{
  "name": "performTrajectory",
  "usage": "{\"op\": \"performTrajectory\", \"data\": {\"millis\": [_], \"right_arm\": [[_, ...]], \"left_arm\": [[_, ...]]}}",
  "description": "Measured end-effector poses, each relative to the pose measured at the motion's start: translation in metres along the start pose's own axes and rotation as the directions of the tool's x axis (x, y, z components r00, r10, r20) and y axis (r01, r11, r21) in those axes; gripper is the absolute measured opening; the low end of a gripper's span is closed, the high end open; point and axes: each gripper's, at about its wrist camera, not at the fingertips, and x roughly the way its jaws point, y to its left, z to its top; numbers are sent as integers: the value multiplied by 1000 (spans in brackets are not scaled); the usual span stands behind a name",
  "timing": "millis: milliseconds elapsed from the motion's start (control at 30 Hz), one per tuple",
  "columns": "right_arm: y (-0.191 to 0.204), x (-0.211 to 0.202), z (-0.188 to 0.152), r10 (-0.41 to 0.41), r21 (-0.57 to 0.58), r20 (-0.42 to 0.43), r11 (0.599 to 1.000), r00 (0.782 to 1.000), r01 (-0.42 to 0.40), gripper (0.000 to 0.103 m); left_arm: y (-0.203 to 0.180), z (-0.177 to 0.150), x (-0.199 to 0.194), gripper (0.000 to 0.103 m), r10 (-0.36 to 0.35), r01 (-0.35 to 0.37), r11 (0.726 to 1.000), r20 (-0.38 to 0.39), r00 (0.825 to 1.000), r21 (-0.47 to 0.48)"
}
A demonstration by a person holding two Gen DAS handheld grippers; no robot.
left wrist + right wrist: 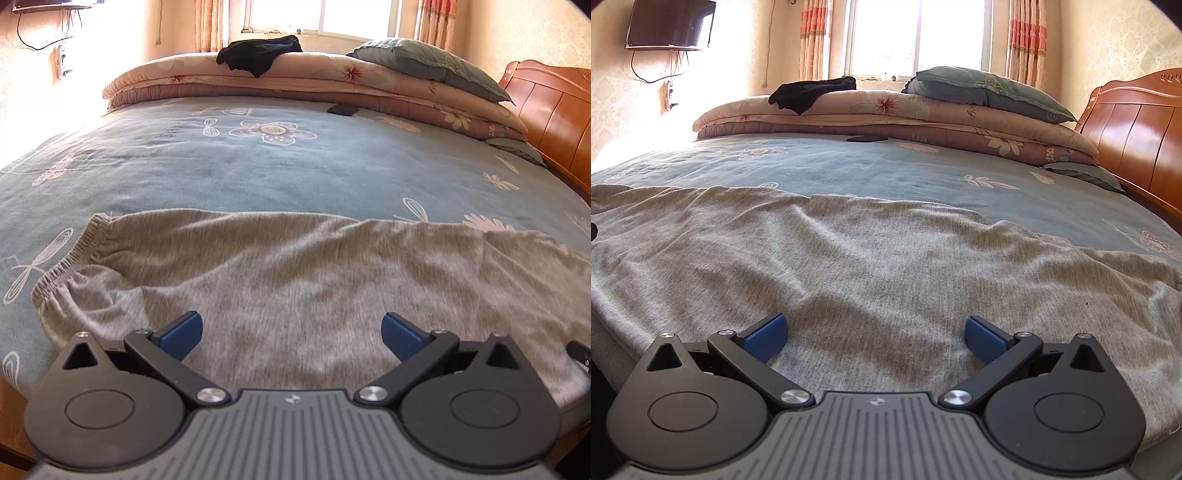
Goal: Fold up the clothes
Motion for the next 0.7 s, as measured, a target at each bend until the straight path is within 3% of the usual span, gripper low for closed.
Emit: {"op": "performTrajectory", "data": {"millis": [100, 267, 400, 467, 600, 700], "right_arm": [[-2, 0, 1, 3, -1, -1, 1000, 1000, -3, 103], [0, 0, 2, -2, -1, -5, 1000, 1000, 2, 103], [0, 0, 1, -3, 0, -2, 1000, 1000, 3, 103], [0, 1, 1, -4, 2, -2, 1000, 1000, 4, 103], [1, 0, 0, -7, 4, 4, 1000, 1000, 7, 103], [0, 0, 0, -6, 1, 4, 1000, 1000, 6, 103]], "left_arm": [[9, 17, 18, 102, 17, -16, 999, 21, 1000, -34], [27, 9, 42, 102, 35, -38, 995, -40, 999, -87], [39, 7, 35, 102, 110, -114, 989, -55, 992, -90], [38, 9, 28, 102, 113, -120, 987, -71, 991, -107], [10, 22, 13, 102, 61, -61, 998, 13, 998, 5], [-8, 35, 19, 102, -27, 25, 998, 37, 999, 52]]}}
